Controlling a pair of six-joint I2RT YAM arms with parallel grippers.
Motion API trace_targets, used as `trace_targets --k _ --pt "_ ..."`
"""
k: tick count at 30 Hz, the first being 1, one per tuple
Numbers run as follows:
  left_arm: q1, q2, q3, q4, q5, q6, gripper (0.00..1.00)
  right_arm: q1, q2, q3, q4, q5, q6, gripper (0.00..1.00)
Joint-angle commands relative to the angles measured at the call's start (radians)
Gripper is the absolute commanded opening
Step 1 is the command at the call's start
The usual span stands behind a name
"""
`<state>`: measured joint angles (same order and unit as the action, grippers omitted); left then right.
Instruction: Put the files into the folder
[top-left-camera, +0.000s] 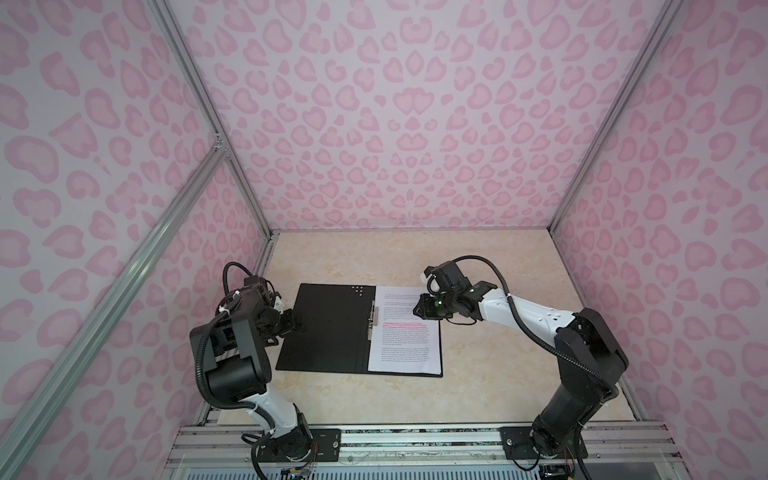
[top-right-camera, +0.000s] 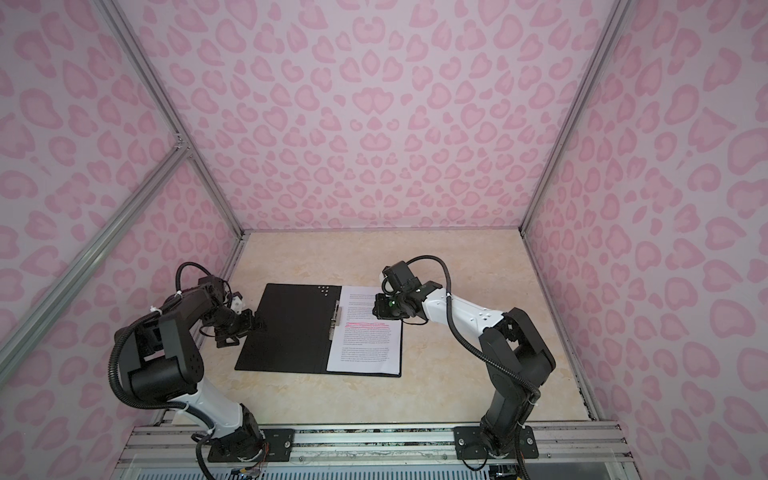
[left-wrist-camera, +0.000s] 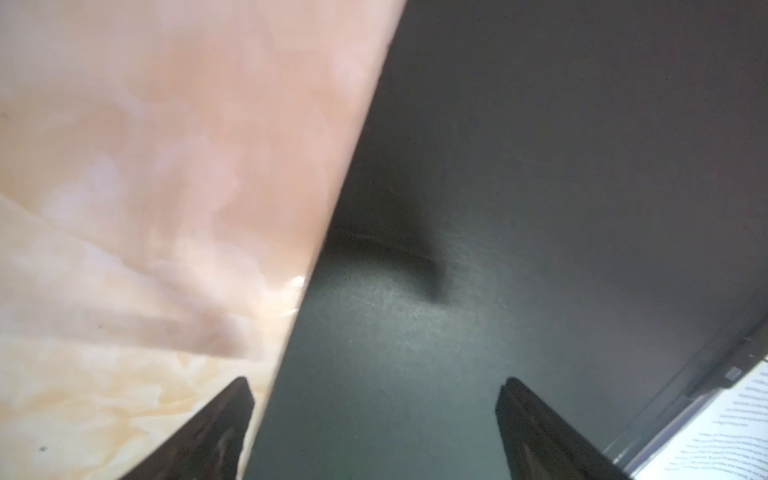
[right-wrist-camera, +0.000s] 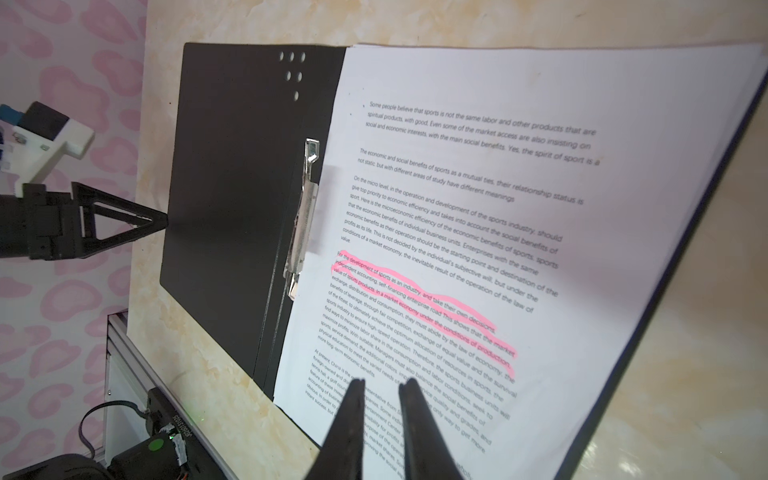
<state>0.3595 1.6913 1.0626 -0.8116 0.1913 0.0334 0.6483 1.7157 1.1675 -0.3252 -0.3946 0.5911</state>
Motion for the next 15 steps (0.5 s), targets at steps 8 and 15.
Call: trace_targets --k 8,15 --pt "-0.008 0.059 0.000 -0.053 -0.023 0.053 0.94 0.009 -0.004 -0.019 0.059 -0.018 0.005 0.20" --pt "-0.010 0.111 0.017 -0.112 0.019 0.061 0.88 0.013 -0.016 -0.033 0.078 -0.021 0.005 0.20"
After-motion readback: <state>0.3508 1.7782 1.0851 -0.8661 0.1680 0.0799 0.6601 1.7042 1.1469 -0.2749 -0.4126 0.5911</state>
